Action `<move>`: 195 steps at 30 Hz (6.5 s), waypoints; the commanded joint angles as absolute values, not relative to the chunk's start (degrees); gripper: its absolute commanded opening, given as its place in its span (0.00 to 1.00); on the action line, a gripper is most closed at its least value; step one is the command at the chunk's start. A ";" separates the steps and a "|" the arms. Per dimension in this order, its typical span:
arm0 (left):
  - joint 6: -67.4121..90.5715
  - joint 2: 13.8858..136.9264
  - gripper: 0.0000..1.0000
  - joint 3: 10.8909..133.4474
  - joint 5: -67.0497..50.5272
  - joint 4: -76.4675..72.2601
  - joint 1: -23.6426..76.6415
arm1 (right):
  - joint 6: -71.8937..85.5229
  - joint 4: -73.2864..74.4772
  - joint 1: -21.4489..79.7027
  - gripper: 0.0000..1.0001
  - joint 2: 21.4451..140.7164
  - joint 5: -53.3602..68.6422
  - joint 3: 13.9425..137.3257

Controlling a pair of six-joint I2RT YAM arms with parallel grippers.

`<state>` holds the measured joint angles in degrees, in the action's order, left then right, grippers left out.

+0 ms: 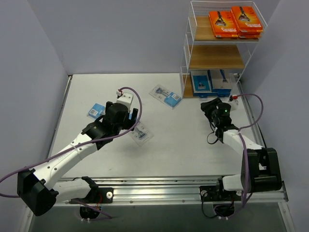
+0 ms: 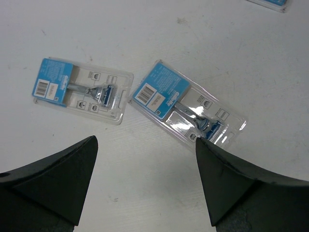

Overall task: Place and organize the shaving razors onto the shelf
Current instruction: Grab a shaving razor with the right arm, then pass the shaving razor from the right arm to the left, then pass the shaving razor from the left arm to the right

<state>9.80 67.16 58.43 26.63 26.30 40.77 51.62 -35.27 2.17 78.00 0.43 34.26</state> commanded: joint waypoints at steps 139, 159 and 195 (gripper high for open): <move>20.48 62.49 0.71 54.67 -13.27 9.67 36.30 | 31.11 -44.30 65.57 0.00 66.09 -27.59 33.75; 22.68 60.21 0.04 54.67 -8.28 10.37 35.42 | 32.95 -45.70 65.48 0.15 69.26 -28.30 33.49; 41.30 52.38 0.02 42.54 -17.22 -14.05 27.16 | 68.47 -86.73 63.19 0.72 74.08 -27.34 15.82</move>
